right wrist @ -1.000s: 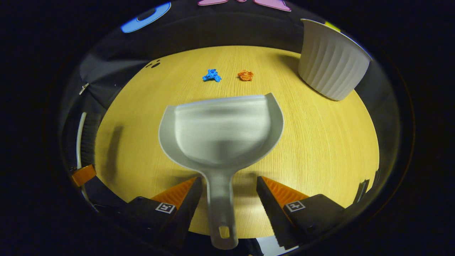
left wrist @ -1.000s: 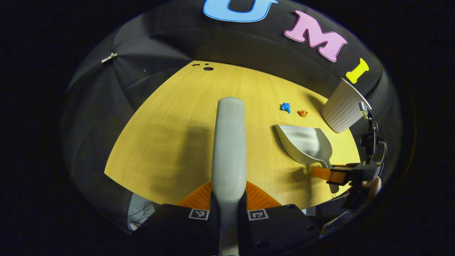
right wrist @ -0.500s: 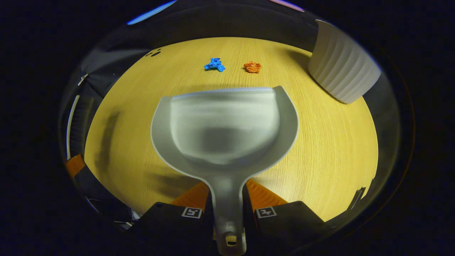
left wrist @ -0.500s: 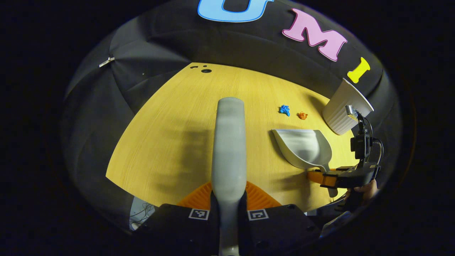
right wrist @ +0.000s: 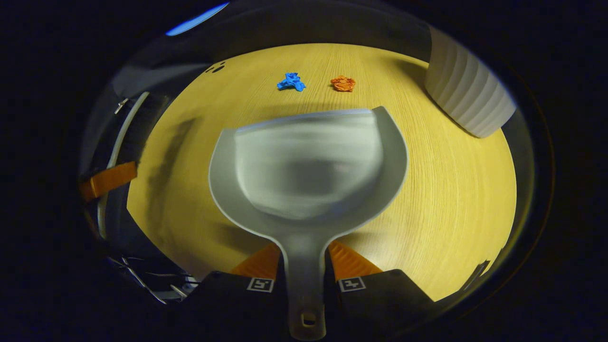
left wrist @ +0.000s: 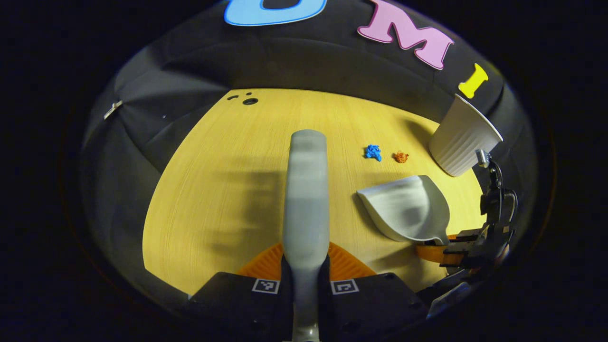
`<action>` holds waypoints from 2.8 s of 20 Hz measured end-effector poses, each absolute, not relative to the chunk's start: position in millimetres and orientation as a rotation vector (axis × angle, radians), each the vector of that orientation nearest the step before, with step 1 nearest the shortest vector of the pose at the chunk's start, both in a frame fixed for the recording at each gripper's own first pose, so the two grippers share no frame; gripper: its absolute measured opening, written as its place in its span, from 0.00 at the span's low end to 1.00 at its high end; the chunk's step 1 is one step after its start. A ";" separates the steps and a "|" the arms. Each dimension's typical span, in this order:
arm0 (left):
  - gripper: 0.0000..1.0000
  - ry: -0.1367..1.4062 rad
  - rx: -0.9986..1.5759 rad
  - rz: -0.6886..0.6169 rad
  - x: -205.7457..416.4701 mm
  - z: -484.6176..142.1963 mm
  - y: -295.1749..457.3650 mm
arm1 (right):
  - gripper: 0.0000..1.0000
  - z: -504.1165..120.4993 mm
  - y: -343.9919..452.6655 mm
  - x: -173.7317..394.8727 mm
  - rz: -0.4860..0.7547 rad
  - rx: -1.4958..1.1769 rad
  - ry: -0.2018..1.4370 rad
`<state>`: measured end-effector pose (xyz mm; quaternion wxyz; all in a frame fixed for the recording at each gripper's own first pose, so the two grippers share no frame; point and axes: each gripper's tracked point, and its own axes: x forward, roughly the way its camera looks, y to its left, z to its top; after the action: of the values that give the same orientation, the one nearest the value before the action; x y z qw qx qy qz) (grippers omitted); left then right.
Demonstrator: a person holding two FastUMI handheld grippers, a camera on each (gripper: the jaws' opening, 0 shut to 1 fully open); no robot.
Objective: Pick up the small broom and dustpan from the desktop, sweep the trash into the dustpan with the broom, and then empty the trash into the garbage bin.
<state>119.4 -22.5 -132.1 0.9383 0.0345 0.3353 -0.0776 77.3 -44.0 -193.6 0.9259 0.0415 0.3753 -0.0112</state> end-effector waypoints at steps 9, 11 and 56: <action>0.26 0.711 0.341 -0.325 241.9 -124.3 -71.7 | 0.34 -161.3 -91.6 69.8 -0.023 0.079 0.713; 0.25 0.707 0.426 -0.373 267.6 -126.7 -86.3 | 0.34 -154.5 -101.5 65.1 -0.028 0.087 0.712; 0.25 0.703 0.502 -0.755 149.1 -129.5 -181.7 | 0.34 -169.0 -116.9 23.1 0.053 0.008 0.691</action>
<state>149.1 -181.7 -129.5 0.8400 0.2375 0.3324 -0.3571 23.1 -116.9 -169.0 0.9405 0.0038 0.3387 0.0262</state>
